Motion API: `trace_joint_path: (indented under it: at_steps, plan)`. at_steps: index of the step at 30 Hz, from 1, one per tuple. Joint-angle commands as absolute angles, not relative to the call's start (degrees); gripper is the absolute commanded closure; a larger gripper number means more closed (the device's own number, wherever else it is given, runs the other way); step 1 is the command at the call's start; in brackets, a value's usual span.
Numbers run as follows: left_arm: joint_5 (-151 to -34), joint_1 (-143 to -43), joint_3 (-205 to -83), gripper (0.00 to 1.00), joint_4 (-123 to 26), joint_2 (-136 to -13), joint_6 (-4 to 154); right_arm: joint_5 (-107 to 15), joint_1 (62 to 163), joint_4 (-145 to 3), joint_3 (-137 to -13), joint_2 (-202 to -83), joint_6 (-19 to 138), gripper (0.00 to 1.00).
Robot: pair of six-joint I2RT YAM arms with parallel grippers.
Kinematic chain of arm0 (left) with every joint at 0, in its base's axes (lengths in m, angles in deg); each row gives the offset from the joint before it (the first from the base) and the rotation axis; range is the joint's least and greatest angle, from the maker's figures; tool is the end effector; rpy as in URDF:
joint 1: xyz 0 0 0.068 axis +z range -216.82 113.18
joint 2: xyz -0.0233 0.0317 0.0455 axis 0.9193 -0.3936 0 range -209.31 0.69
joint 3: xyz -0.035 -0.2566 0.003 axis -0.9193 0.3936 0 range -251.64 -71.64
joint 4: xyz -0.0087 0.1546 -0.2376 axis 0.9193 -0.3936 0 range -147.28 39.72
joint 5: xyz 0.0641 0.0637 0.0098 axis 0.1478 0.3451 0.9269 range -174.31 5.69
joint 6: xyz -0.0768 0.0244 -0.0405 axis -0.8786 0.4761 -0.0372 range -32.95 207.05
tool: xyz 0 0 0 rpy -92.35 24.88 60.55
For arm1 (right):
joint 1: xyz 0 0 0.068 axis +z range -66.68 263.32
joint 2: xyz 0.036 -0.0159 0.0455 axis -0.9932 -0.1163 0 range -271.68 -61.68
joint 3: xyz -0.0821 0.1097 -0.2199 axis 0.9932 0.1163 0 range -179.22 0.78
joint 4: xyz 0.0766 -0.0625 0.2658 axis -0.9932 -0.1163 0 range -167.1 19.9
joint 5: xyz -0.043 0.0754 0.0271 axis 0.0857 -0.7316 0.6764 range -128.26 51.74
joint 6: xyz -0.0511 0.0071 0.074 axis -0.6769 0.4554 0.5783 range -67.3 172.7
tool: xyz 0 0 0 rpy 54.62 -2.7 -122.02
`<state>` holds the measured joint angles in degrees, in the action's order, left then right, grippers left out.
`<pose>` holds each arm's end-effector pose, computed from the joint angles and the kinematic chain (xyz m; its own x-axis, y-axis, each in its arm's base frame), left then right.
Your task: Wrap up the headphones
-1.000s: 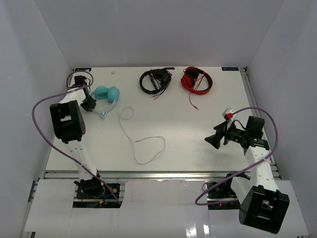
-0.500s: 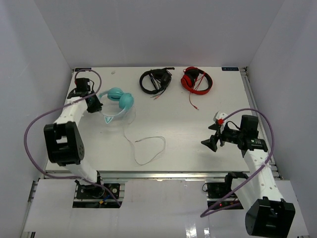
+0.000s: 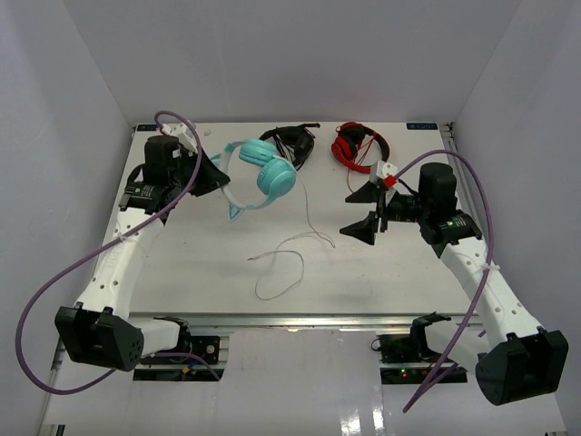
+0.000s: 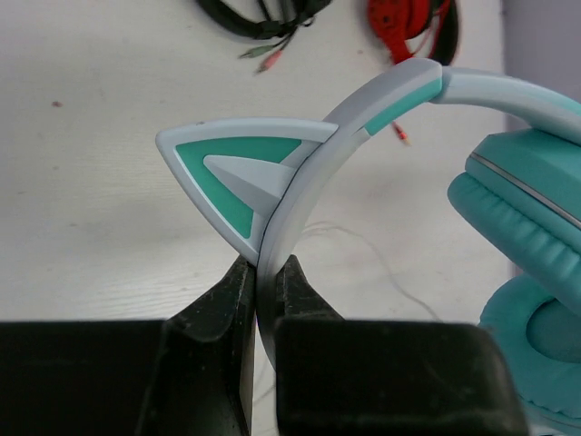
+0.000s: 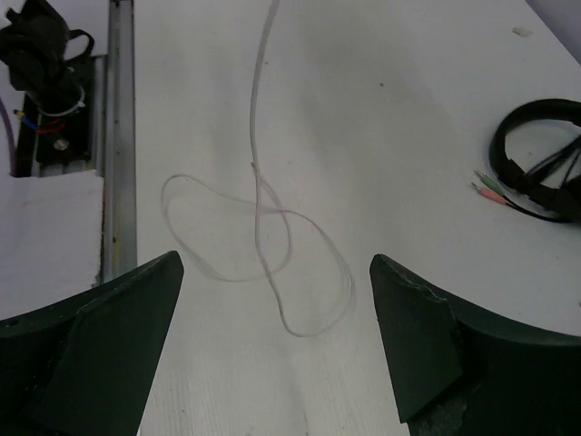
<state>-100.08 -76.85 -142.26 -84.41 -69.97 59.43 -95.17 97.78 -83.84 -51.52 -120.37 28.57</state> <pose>0.3224 -0.0792 0.3239 -0.6705 -0.3345 -0.6622 0.0883 0.8503 -0.5188 0.2489 0.1339 0.3160 0.0629 -0.2142 -0.9748 -0.9558 0.2682 -0.1206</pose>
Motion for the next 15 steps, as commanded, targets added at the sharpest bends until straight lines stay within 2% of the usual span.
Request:
trace_joint_path:
  at_steps: [1, 9, 15]
  plan:
    - [-110.9, -77.2, -153.1, 1.00, -81.2, -67.4, 48.8, -111.3, 99.4, -71.5, -52.5, -122.3, 36.0, 0.10]
    - [-115.6, -77.4, -160.7, 1.00, -81.2, -68.5, 43.4, -110.9, 105.7, -79.9, -62.6, -129.5, 23.9, 0.10]
    - [-116.6, -77.6, -162.5, 1.00, -81.2, -69.1, 41.9, -98.6, 113.5, -76.9, -62.7, -131.3, 23.8, 0.10]
